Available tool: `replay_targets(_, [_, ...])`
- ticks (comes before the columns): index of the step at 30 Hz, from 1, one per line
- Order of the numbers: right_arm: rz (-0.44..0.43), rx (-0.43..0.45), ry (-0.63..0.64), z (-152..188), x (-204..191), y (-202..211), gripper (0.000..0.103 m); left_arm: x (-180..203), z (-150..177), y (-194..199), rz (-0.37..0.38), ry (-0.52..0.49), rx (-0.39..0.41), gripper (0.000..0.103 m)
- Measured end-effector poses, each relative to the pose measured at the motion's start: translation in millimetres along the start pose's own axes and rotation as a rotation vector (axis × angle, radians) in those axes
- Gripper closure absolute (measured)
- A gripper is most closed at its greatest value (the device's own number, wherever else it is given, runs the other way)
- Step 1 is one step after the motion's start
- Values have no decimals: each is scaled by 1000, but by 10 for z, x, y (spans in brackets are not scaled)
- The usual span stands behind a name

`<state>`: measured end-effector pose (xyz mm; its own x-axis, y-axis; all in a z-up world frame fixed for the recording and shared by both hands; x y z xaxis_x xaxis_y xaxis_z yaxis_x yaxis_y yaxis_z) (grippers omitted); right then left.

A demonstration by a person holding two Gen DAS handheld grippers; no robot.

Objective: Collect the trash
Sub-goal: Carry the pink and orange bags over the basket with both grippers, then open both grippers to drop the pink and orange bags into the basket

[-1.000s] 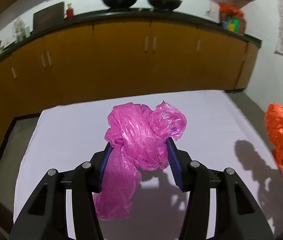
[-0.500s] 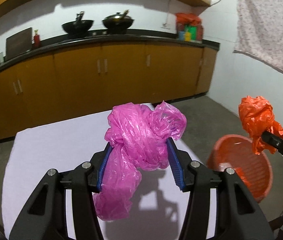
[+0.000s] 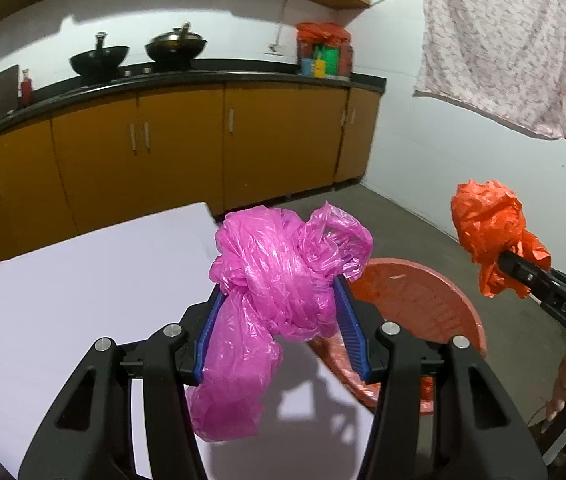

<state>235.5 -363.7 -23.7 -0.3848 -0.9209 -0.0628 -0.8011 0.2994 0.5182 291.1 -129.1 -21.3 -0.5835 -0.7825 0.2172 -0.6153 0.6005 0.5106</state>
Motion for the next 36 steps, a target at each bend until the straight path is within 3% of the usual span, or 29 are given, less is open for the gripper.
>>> replay_targets(10, [47,-30,-53,55,271,-152,79,315,100,-293,68,-9,-44,50])
replay_targets(36, [72,-84,-114,121,444,-505,79,746,333,-892,161,-33,-157,48])
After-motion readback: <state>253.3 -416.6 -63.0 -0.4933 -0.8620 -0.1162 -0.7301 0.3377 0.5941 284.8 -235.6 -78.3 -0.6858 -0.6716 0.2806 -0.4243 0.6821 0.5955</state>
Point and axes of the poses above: each gripper's, at about its wrist camera, not at the fingertips, and y roughly against the way its jaws point, x to its right, z to its underside, the point moved 7 cm from there along -y, roughly the way its jaws point, and after that the axes turned 14 degrees about z, right-handed, at the moved point
